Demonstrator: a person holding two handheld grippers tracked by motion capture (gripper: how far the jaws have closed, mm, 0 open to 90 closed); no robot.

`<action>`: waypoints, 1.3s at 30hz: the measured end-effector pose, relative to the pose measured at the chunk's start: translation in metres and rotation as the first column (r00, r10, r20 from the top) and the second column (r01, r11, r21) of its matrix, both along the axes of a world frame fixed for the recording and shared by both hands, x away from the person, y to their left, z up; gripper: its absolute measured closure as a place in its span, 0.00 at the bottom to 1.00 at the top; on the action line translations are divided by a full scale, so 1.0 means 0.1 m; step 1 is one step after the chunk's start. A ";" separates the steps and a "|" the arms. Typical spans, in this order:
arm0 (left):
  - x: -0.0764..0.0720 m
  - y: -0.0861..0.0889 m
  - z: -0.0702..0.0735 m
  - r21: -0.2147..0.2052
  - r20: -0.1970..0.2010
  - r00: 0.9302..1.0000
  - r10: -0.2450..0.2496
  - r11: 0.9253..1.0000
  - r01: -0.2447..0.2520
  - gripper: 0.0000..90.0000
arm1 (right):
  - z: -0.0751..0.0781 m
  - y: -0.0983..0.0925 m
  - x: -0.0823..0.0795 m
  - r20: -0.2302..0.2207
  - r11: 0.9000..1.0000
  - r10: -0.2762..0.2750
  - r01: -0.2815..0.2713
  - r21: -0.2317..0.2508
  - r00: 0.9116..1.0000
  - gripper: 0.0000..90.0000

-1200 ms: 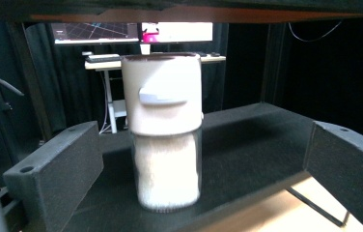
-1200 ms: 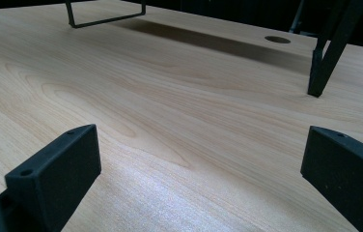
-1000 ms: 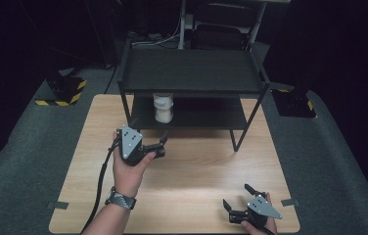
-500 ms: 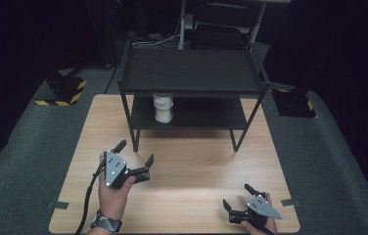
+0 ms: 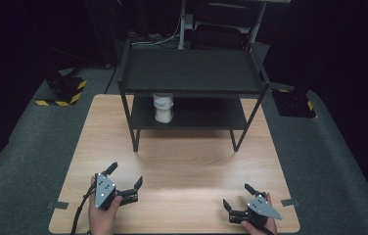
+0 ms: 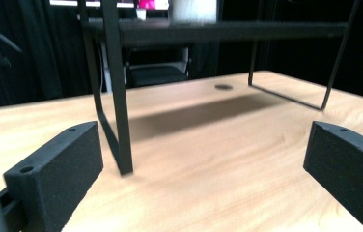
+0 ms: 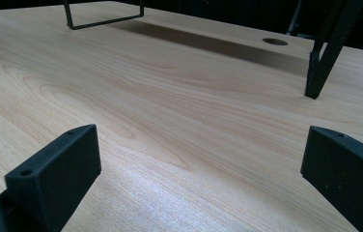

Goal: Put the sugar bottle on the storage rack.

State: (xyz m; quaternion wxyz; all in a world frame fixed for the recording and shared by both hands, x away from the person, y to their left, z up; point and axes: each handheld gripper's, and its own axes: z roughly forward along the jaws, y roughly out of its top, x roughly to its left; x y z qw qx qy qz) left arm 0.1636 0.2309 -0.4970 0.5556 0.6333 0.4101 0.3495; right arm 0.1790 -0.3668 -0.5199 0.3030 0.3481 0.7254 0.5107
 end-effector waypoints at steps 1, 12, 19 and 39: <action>-0.01 0.02 -0.02 -0.002 -0.007 1.000 -0.002 1.000 0.002 0.00 | 0.00 0.00 0.00 0.001 1.000 0.000 0.000 0.000 1.000 0.01; -0.11 0.17 -0.23 0.030 -0.127 0.992 0.004 1.000 0.000 0.00 | 0.00 -0.01 0.01 0.003 1.000 0.009 -0.009 -0.002 1.000 0.01; -0.09 0.11 -0.18 0.105 -0.204 0.978 0.036 0.994 -0.015 0.01 | 0.01 0.00 0.02 -0.002 1.000 0.011 -0.011 -0.007 1.000 0.01; -0.09 0.17 -0.22 0.111 -0.171 0.985 -0.027 0.993 0.047 0.00 | 0.03 0.04 0.03 -0.013 1.000 0.003 -0.003 -0.023 1.000 0.01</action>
